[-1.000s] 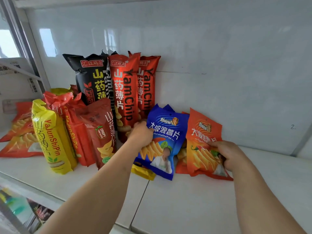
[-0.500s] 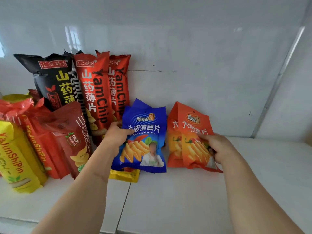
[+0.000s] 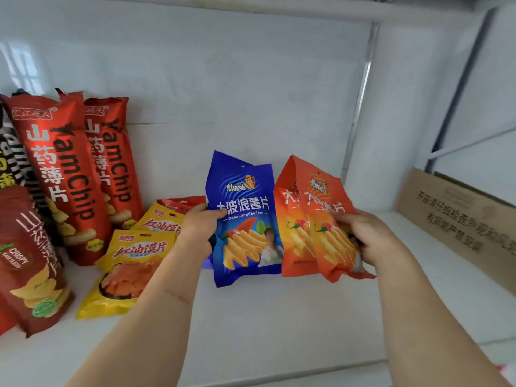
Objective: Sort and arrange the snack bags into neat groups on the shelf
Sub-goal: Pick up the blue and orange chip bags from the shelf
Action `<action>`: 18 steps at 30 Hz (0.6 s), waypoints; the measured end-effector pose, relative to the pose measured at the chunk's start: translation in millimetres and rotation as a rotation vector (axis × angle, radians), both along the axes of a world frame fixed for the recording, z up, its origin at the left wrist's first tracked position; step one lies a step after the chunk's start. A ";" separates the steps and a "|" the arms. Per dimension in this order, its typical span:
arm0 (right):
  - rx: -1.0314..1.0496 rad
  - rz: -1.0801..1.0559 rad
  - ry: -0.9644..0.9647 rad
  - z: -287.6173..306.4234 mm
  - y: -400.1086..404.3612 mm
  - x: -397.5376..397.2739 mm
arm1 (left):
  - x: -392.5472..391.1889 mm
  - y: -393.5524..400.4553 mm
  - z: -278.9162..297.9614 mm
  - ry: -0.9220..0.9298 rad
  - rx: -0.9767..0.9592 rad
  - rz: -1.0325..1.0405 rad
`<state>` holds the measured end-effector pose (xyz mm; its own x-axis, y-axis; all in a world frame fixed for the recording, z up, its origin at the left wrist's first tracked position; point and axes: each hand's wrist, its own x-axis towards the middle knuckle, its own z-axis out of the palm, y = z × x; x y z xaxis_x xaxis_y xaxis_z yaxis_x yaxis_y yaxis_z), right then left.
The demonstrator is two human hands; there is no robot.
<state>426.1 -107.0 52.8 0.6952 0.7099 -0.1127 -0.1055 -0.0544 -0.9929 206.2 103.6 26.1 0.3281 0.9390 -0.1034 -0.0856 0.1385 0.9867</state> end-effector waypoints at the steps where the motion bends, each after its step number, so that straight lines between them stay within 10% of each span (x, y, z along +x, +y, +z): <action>1: 0.015 -0.016 -0.003 1.0 -13.4 13.6 | 17.8 -9.4 -2.0 -0.012 -0.005 -0.022; 18: -0.101 -0.142 -0.020 3.7 -135.3 215.8 | 272.2 -144.5 -23.6 -0.141 -0.224 -0.106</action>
<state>641.8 -242.3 56.5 0.7907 0.5899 -0.1639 -0.0998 -0.1399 -0.9851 478.4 -40.9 2.5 0.4491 0.8576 -0.2509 -0.1935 0.3674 0.9097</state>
